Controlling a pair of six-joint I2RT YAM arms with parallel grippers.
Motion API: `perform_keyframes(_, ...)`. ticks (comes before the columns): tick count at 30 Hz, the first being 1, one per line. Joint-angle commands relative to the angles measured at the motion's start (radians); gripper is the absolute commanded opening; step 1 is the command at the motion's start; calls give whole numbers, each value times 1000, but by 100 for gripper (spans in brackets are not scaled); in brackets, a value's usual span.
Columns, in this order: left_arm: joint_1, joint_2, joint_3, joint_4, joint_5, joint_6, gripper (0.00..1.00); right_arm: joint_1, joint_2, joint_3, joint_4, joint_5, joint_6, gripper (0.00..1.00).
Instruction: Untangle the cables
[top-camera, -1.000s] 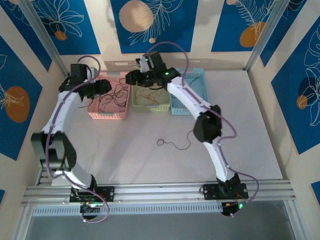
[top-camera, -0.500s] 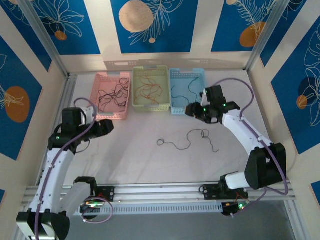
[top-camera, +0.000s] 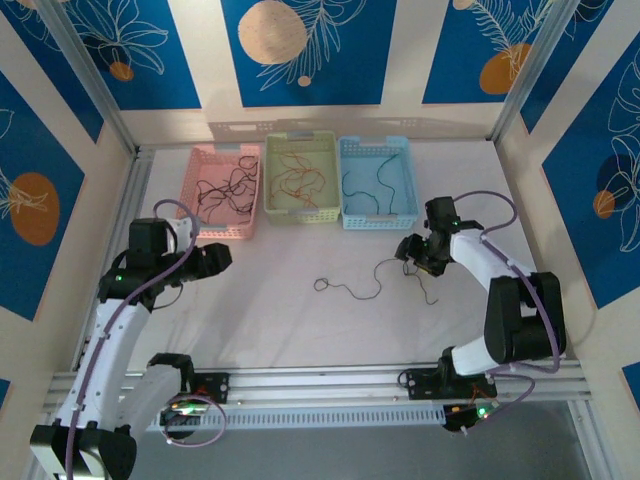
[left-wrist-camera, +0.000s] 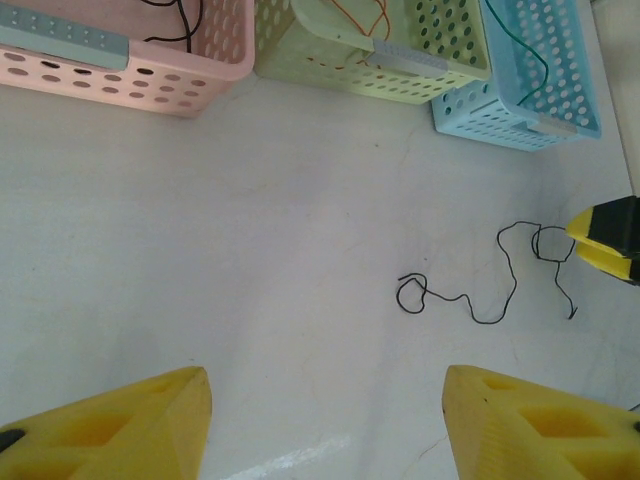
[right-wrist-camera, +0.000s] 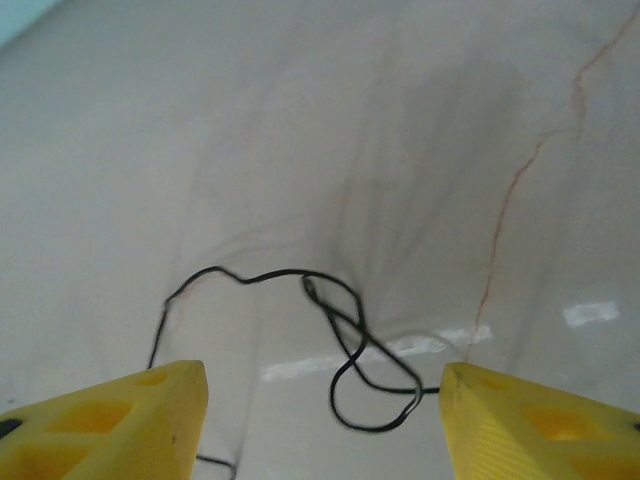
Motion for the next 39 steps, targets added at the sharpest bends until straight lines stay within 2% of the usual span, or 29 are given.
perform_keyframes(1,-6,-6,-11,10,11,18,63,11,51,7,14,37,18,62)
perform_keyframes(3,-6,-7,-12,10,8,16,63,17,80,1,33,46,20,62)
perform_keyframes(7,-5,-6,-15,13,10,17,63,33,127,7,51,49,10,54)
perform_keyframes(11,-6,0,-15,15,18,19,63,61,145,17,53,57,-7,40)
perform_keyframes(15,-6,3,-15,13,17,19,64,74,128,26,56,71,-18,18)
perform_keyframes(17,-6,-1,-18,14,15,17,63,84,93,34,53,68,-24,8)
perform_keyframes(20,-6,-1,-17,14,15,17,64,114,-14,33,70,60,-37,0)
perform_keyframes(25,-5,-1,-17,14,12,16,63,198,-256,71,91,-1,-69,0)
perform_keyframes(29,-6,-3,-17,14,12,16,64,260,-369,155,106,-82,-91,0)
perform_keyframes(34,-6,-2,-21,35,66,16,64,331,-399,314,108,-149,-98,0)
perform_keyframes(37,-8,2,-24,62,142,9,65,357,-383,399,137,-191,-83,0)
perform_keyframes(39,-10,-2,-25,64,145,7,65,367,-352,462,151,-224,-68,0)
